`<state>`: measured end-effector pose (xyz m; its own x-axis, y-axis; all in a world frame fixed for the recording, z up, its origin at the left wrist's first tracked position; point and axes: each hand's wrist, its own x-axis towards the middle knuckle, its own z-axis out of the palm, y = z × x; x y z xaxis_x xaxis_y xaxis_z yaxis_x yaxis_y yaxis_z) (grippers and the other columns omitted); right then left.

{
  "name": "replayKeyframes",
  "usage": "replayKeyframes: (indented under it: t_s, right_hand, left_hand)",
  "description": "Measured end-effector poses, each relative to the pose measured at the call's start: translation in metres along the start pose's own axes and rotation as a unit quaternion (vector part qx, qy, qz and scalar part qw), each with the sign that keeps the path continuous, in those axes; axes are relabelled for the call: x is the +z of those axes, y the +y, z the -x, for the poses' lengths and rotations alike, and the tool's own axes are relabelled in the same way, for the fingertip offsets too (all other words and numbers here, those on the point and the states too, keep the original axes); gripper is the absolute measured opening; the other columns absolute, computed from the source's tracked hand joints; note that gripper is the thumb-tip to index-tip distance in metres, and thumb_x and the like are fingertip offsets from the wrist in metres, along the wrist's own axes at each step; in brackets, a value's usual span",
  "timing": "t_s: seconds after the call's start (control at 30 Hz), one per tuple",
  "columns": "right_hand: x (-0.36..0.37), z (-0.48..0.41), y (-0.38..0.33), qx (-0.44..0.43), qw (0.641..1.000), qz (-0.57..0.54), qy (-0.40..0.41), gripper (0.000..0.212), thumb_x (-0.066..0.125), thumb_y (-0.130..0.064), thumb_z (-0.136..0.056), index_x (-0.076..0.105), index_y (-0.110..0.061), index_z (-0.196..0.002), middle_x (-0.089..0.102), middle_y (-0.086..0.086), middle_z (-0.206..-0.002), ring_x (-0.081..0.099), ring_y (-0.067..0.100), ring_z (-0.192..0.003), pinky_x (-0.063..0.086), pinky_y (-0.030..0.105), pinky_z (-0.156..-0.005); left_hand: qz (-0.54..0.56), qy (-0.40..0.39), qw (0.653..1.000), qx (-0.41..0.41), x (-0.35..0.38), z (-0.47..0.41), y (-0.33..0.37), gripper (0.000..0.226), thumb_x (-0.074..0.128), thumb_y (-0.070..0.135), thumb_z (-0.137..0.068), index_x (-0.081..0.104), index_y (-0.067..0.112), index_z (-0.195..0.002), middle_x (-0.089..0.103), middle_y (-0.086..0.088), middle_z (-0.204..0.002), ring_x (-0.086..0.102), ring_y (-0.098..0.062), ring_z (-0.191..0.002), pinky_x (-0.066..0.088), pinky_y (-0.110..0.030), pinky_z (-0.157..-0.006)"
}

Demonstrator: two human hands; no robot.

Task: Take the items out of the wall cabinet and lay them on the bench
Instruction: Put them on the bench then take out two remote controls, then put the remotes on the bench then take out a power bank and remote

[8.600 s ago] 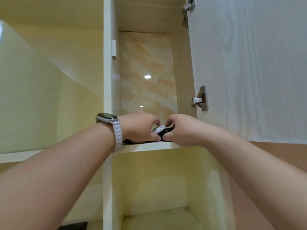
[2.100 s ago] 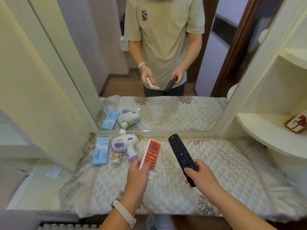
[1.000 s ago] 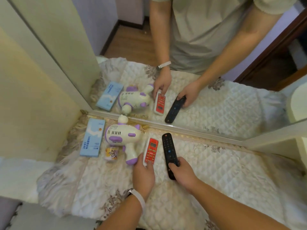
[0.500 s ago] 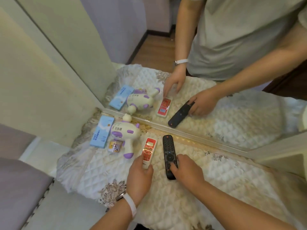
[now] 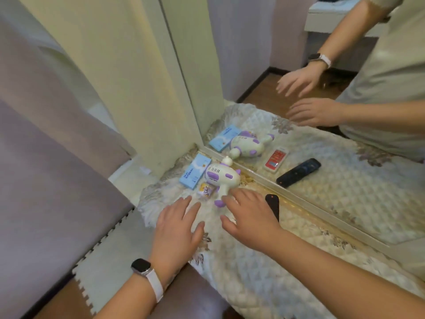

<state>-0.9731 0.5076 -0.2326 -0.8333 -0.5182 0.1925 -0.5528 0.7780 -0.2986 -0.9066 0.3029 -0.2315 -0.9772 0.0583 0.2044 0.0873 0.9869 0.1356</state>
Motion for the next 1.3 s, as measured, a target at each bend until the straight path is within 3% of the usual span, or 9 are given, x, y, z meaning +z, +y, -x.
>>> replayKeyframes:
  t_s: [0.23,0.63,1.07,1.3]
  right_hand:
    - [-0.001,-0.026,-0.107,-0.16,0.986,0.023,-0.029,0.045,0.048,-0.048,-0.084,0.064,-0.016,-0.111,0.064,0.009,-0.117,0.058,0.032,-0.107,0.044,0.045,-0.092]
    - [0.049,-0.004,-0.397,-0.349,0.934,0.035,-0.066,0.048,0.049,-0.051,-0.085,0.063,-0.018,-0.117,0.062,0.005,-0.121,0.056,0.028,-0.113,0.043,0.042,-0.093]
    - [0.09,0.049,-0.635,-0.553,0.83,-0.008,-0.073,0.05,0.046,-0.052,-0.087,0.063,-0.018,-0.12,0.064,0.004,-0.116,0.057,0.028,-0.108,0.045,0.04,-0.09]
    - [0.113,0.045,-0.728,-0.647,0.756,-0.064,-0.075,0.049,0.046,-0.052,-0.088,0.063,-0.018,-0.119,0.064,0.004,-0.118,0.058,0.028,-0.11,0.044,0.039,-0.092]
  left_hand:
    - [-0.05,0.009,0.996,-0.072,-0.067,0.082,-0.078,0.048,0.044,0.046,-0.091,0.062,0.019,-0.127,0.059,-0.006,-0.134,0.054,-0.027,-0.124,0.031,-0.041,-0.105]
    - [-0.083,0.075,0.964,-0.242,-0.16,0.326,-0.232,0.043,0.051,0.044,-0.089,0.063,0.019,-0.122,0.061,-0.005,-0.13,0.055,-0.027,-0.122,0.043,-0.045,-0.101]
    - [-0.12,0.168,0.88,-0.428,-0.229,0.533,-0.298,0.042,0.054,0.04,-0.087,0.067,0.017,-0.12,0.063,-0.005,-0.127,0.057,-0.026,-0.119,0.042,-0.041,-0.098]
    - [-0.146,0.142,0.829,-0.522,-0.255,0.592,-0.323,0.046,0.05,0.044,-0.091,0.062,0.02,-0.127,0.06,-0.002,-0.133,0.053,-0.022,-0.125,0.038,-0.041,-0.105]
